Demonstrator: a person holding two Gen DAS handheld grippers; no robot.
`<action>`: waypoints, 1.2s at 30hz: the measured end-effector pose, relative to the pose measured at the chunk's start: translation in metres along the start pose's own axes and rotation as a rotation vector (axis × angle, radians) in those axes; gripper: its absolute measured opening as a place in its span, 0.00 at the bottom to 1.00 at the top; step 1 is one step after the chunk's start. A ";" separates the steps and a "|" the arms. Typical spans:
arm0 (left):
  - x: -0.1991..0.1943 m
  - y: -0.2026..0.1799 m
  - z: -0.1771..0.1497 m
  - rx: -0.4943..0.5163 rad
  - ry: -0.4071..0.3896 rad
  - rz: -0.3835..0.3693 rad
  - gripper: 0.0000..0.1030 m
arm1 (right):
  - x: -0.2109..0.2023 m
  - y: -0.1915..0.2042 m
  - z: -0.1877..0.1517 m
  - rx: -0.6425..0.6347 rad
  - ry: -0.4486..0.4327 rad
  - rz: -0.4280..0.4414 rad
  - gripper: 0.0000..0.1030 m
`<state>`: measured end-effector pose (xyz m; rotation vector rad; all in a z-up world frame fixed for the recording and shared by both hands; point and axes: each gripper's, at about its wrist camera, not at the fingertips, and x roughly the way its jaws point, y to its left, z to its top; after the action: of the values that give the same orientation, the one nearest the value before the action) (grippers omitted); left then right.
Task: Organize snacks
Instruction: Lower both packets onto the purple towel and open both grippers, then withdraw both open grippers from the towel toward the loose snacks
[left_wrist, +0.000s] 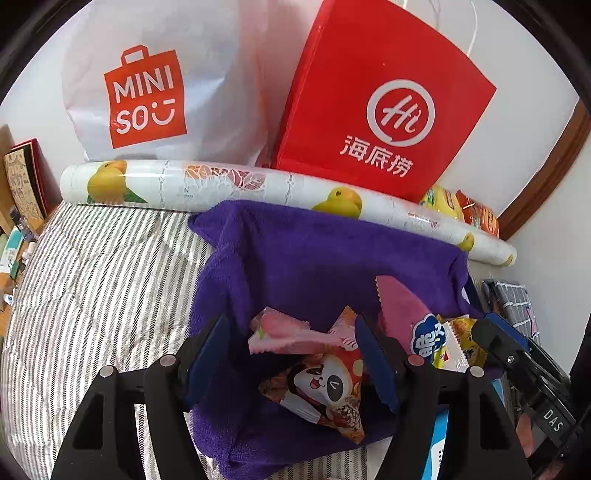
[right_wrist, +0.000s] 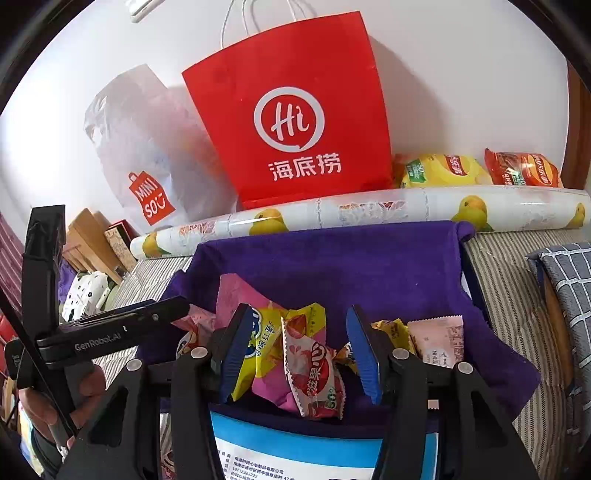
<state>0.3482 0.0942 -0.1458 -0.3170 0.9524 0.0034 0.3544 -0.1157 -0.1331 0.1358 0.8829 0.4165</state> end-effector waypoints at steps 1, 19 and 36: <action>-0.001 0.000 0.000 0.000 -0.003 0.003 0.67 | -0.001 -0.001 0.000 0.001 -0.003 -0.001 0.51; -0.013 -0.005 0.001 0.022 -0.038 0.005 0.67 | -0.022 0.014 0.004 -0.083 -0.080 -0.031 0.73; -0.036 -0.011 -0.003 0.026 -0.050 -0.032 0.67 | -0.077 0.002 -0.011 -0.017 -0.066 -0.297 0.76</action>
<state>0.3261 0.0883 -0.1156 -0.3066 0.8971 -0.0306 0.3022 -0.1462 -0.0842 0.0018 0.8196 0.1410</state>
